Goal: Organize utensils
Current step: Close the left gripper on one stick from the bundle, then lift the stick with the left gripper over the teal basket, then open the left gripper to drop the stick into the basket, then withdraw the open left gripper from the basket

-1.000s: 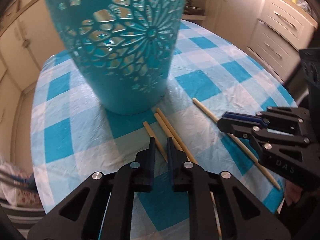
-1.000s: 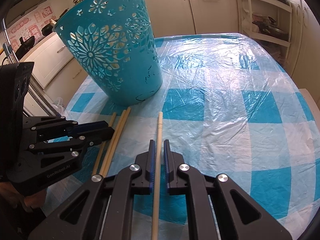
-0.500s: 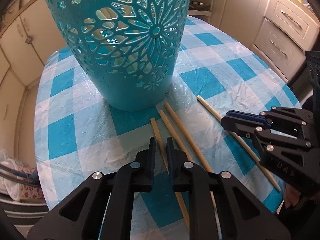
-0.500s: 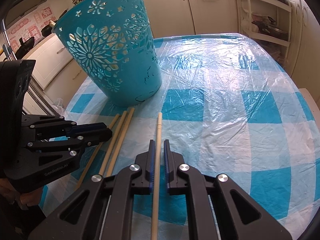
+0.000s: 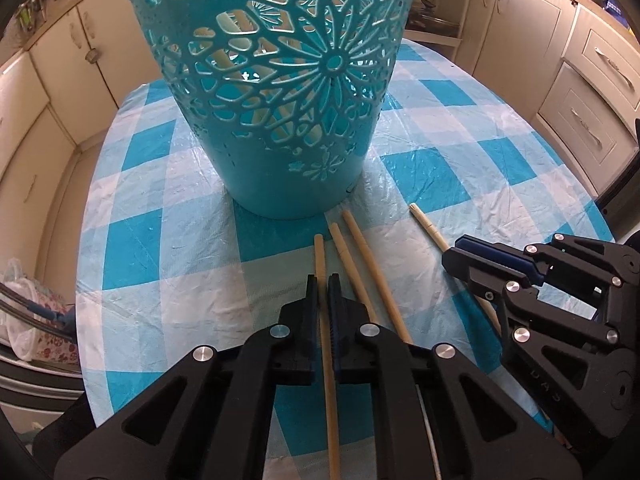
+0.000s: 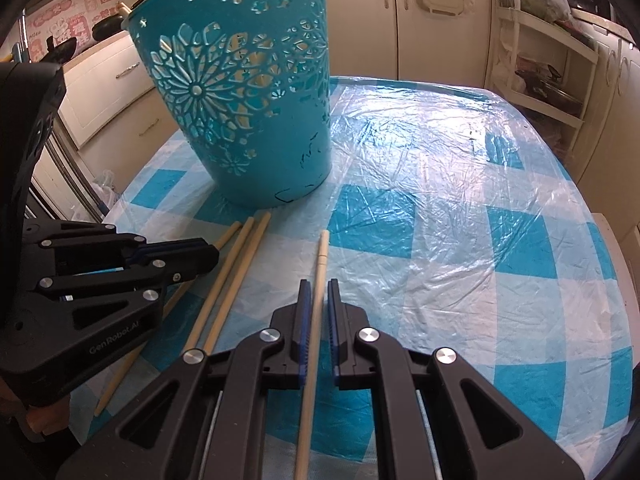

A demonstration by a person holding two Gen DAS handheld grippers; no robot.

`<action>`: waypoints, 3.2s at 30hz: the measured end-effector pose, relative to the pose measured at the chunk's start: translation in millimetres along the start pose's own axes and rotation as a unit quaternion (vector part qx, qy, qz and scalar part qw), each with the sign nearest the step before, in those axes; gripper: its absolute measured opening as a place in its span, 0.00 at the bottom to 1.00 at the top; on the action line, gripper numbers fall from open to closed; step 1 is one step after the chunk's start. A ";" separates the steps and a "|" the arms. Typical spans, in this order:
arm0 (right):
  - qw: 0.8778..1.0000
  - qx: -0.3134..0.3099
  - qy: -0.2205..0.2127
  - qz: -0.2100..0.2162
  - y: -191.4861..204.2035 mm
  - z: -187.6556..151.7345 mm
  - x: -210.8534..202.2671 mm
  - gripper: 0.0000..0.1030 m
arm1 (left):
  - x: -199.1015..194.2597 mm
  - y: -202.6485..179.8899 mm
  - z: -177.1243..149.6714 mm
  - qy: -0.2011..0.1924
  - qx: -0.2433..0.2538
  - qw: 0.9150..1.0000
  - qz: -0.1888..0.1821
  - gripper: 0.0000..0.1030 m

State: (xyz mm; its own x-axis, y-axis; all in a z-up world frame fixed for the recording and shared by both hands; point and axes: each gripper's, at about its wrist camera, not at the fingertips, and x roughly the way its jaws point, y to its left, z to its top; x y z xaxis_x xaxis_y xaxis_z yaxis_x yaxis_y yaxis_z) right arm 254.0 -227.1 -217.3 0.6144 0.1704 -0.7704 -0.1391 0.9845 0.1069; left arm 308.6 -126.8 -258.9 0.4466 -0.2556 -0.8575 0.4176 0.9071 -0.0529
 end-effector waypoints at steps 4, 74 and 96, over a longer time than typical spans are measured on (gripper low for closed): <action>1.000 0.019 -0.001 0.015 -6.9 -0.8 -0.4 0.06 | -5.8 2.7 -4.0 -0.003 -0.005 1.000 0.001 0.05; 0.996 0.066 -0.002 0.056 -16.0 -1.7 -0.6 0.06 | -155.4 74.0 159.0 -0.365 -0.188 0.911 -0.043 0.05; 0.996 0.065 -0.002 0.055 -16.8 -2.6 -0.6 0.06 | -110.1 47.0 128.1 -0.295 -0.134 0.946 0.001 0.06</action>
State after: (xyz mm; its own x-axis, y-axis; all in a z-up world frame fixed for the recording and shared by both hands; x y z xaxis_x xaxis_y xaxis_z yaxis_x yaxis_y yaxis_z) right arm 254.0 -243.8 -220.3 0.6039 0.2778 -0.7471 -0.1045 0.9568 0.2713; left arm 380.4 -98.9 -101.4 0.8439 -0.3245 -0.4271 0.2364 0.9397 -0.2470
